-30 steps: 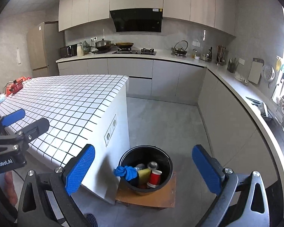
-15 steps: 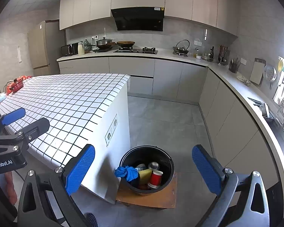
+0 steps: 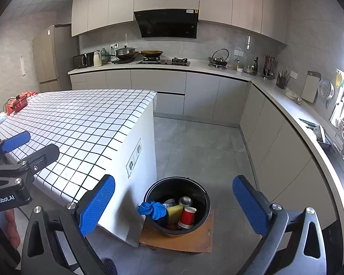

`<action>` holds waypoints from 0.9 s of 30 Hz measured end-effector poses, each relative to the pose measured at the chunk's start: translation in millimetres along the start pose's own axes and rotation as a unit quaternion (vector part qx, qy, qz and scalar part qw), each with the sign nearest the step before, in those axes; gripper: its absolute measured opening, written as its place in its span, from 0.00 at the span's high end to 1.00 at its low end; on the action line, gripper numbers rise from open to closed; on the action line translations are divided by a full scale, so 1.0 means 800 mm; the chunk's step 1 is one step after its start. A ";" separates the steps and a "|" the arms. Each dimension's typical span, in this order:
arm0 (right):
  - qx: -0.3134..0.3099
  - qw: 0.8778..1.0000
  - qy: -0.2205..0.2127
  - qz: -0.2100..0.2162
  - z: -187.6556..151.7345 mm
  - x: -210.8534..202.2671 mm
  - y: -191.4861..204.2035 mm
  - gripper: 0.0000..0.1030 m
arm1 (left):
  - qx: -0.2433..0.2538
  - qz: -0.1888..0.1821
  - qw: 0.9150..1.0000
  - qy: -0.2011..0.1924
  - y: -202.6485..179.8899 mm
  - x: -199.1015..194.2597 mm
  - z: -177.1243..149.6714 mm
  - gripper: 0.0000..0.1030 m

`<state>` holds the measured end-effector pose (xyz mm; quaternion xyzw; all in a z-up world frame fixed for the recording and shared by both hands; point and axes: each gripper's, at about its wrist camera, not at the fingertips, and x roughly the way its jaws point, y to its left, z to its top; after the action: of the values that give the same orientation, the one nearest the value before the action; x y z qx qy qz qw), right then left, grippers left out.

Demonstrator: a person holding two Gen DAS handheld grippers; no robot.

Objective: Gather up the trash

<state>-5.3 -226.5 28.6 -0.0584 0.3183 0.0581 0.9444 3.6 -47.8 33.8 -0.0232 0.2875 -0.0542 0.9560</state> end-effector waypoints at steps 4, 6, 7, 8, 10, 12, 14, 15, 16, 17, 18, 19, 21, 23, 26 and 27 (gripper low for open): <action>-0.001 1.000 0.000 -0.002 0.000 -0.001 0.000 0.00 | -0.002 0.000 1.000 0.000 0.001 -0.001 -0.001 0.00; 0.000 1.000 0.000 -0.002 0.000 -0.001 0.000 0.00 | -0.004 -0.003 1.000 0.002 0.000 -0.001 -0.001 0.00; 0.001 1.000 -0.001 -0.003 0.000 -0.001 0.000 0.00 | -0.004 -0.002 1.000 0.002 0.001 -0.001 -0.001 0.00; 0.001 1.000 -0.001 -0.002 0.000 -0.002 0.001 0.00 | -0.004 -0.002 1.000 0.002 0.001 -0.002 -0.002 0.00; 0.001 1.000 0.000 -0.002 -0.001 -0.003 0.001 0.00 | -0.006 -0.003 1.000 0.003 0.001 -0.003 -0.002 0.00; 0.000 1.000 0.001 0.000 -0.001 -0.003 0.002 0.00 | -0.007 -0.003 1.000 0.003 0.002 -0.003 -0.002 0.00; -0.001 1.000 0.001 0.000 -0.001 -0.004 0.003 0.00 | -0.010 -0.004 1.000 0.003 0.002 -0.005 -0.002 0.00; -0.001 1.000 0.001 0.001 0.000 -0.004 0.003 0.00 | -0.010 -0.003 1.000 0.003 0.001 -0.005 -0.002 0.00; -0.002 1.000 0.000 0.001 0.000 -0.004 0.003 0.00 | -0.010 -0.002 1.000 0.003 0.000 -0.005 -0.002 0.00; -0.002 1.000 0.000 0.000 0.001 -0.004 0.003 0.00 | -0.009 -0.002 1.000 0.003 -0.001 -0.006 -0.001 0.00; -0.002 1.000 0.000 0.000 0.001 -0.004 0.003 0.00 | -0.010 -0.002 1.000 0.003 0.000 -0.006 -0.001 0.00; -0.002 1.000 0.000 0.000 0.000 -0.004 0.003 0.00 | -0.011 -0.002 1.000 0.002 0.000 -0.006 -0.001 0.00; -0.002 1.000 -0.001 -0.001 0.000 -0.004 0.003 0.00 | -0.010 -0.001 1.000 0.002 -0.001 -0.006 -0.001 0.00; -0.003 1.000 0.000 0.000 0.000 -0.003 0.003 0.00 | -0.010 -0.002 1.000 0.003 -0.001 -0.007 -0.001 0.00; -0.004 1.000 0.000 -0.001 -0.001 -0.003 0.004 0.00 | -0.011 -0.008 1.000 0.005 -0.001 -0.007 -0.001 0.00; -0.005 1.000 0.000 -0.001 -0.001 -0.002 0.004 0.00 | -0.012 -0.011 1.000 0.005 -0.001 -0.007 0.000 0.00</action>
<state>-7.8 -223.6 29.0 -0.0629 0.3177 0.0589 0.9443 -1.1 -48.2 36.6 -0.0373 0.2928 -0.0618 0.9534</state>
